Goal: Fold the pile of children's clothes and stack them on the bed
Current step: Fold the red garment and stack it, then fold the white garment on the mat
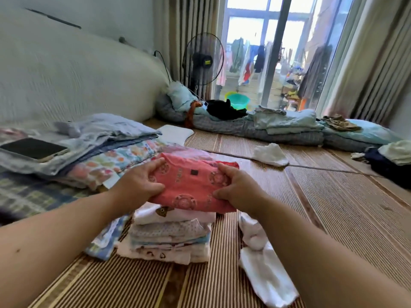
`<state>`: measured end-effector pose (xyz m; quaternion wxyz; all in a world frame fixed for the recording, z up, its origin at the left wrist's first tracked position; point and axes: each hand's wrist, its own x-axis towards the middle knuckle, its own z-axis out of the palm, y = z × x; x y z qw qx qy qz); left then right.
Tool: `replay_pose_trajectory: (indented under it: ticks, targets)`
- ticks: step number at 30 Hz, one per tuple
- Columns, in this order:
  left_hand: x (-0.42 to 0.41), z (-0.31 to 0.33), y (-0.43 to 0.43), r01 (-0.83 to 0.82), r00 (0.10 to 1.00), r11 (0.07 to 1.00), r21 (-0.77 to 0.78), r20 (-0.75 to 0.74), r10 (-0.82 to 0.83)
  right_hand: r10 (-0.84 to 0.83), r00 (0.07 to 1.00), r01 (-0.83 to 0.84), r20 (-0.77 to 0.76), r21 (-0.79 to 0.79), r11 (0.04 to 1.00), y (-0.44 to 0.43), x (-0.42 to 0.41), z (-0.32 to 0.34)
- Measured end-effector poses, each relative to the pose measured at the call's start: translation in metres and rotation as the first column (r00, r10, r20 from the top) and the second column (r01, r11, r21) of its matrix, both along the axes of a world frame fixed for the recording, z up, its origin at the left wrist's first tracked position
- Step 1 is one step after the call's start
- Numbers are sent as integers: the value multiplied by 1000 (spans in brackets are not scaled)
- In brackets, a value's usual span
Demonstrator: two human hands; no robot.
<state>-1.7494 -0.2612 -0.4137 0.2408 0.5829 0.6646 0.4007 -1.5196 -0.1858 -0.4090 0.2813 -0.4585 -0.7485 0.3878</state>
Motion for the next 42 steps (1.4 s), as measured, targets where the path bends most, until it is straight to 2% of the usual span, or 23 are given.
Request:
replay_pose_trajectory:
  ticks: [2, 4, 6, 8, 10, 12, 14, 16, 18, 20, 21, 23, 25, 26, 29, 31, 32, 33, 34, 35, 36, 38, 42]
  targets:
    - [-19, -12, 9, -11, 999, 997, -78, -51, 7, 29, 998, -29, 63, -13, 1000, 12, -23, -12]
    - [-30, -24, 17, -29, 983, 975, -221, -182, -12, 43, 984, -42, 175, -9, 999, 22, -35, -29]
    - [-33, -31, 21, -97, 913, 930, -354, -403, -58, 36, 960, -37, 278, -1, 999, 28, -34, -42]
    - [-31, -38, 24, -154, 857, 924, -351, -512, -52, -13, 966, 18, 258, -18, 1000, 26, -25, -44]
    - [-18, -35, 19, -170, 878, 954, -247, -478, 33, -104, 964, 99, 243, 32, 995, 19, -7, -41]
    - [6, -29, 11, -111, 894, 993, -38, -441, 83, -187, 946, 154, 263, 139, 978, 6, 22, -37]
    - [41, -23, 2, 20, 883, 986, 166, -465, 60, -239, 936, 194, 258, 186, 963, -10, 59, -34]
    - [79, -28, -1, 178, 859, 952, 250, -511, -26, -277, 918, 230, 283, 186, 955, -30, 97, -37]
    - [123, -41, 0, 343, 784, 925, 163, -593, -186, -341, 874, 298, 345, 173, 939, -51, 140, -44]
    - [171, -62, 2, 447, 644, 893, -54, -673, -363, -398, 841, 367, 365, 154, 917, -74, 178, -54]
    - [191, -74, 4, 449, 590, 878, -165, -683, -430, -414, 834, 390, 364, 141, 910, -82, 192, -62]
    - [229, -100, 8, 398, 533, 844, -359, -658, -532, -439, 821, 442, 364, 79, 893, -96, 216, -77]
    - [256, -122, 13, 321, 550, 818, -478, -609, -572, -415, 813, 450, 409, 12, 893, -107, 231, -89]
    - [264, -129, 15, 292, 592, 819, -494, -579, -561, -390, 814, 435, 430, -6, 901, -110, 235, -93]
    - [282, -138, 27, 255, 698, 892, -374, -567, -437, -353, 826, 404, 439, -25, 915, -117, 252, -96]
    - [287, -130, 29, 284, 742, 884, -372, -498, -448, -336, 828, 387, 449, -24, 922, -121, 260, -95]
    - [289, -123, 30, 317, 752, 876, -364, -465, -466, -335, 828, 385, 450, -20, 923, -123, 264, -96]
    - [291, -110, 31, 381, 696, 846, -374, -486, -528, -332, 832, 381, 444, -24, 924, -123, 266, -96]
    - [294, -93, 29, 396, 681, 829, -395, -479, -554, -333, 844, 377, 420, -24, 926, -124, 265, -95]
    - [296, -77, 28, 427, 687, 814, -394, -444, -575, -327, 864, 366, 382, -34, 930, -123, 263, -95]
    - [295, -58, 26, 480, 724, 783, -396, -324, -609, -312, 891, 344, 329, -41, 938, -122, 259, -93]
    - [291, -19, 16, 604, 734, 719, -343, -111, -670, -278, 943, 293, 181, -61, 954, -123, 251, -88]
    - [263, 56, -9, 673, 734, 719, -173, 36, -678, -272, 962, 270, -38, -51, 962, -133, 241, -73]
